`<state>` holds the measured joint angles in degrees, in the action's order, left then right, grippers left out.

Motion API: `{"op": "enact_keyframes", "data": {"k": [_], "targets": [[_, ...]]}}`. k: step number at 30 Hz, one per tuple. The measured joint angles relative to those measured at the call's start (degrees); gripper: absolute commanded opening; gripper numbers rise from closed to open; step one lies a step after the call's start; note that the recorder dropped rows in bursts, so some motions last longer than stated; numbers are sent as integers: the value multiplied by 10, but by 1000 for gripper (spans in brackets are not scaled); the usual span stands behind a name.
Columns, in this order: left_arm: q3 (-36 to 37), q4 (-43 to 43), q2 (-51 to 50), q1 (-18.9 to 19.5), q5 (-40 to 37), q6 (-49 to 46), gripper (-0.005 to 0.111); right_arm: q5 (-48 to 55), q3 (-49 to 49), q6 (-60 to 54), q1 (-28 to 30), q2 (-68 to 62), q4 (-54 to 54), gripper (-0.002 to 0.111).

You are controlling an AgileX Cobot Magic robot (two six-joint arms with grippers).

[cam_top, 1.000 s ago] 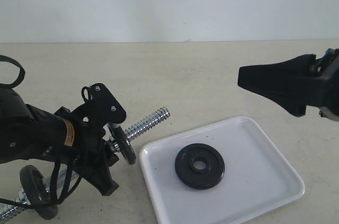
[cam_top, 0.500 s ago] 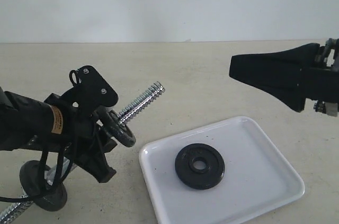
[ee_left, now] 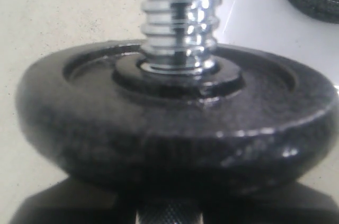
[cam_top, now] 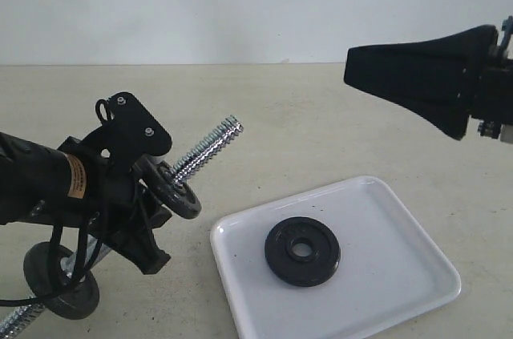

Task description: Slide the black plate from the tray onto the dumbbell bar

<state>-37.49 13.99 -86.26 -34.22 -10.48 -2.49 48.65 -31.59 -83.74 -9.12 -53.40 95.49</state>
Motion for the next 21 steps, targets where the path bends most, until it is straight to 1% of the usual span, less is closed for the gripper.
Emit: {"op": "enact_keyframes", "data": {"k": [5, 14, 21], "targets": [[0, 0, 0, 0, 0, 0, 4, 1, -18, 5, 0, 0, -57, 61], [0, -1, 0, 0, 0, 0, 4, -21, -41, 98, 0, 0, -154, 61], [0, -1, 0, 0, 0, 1, 4, -33, -43, 119, 0, 0, -204, 61]]}}
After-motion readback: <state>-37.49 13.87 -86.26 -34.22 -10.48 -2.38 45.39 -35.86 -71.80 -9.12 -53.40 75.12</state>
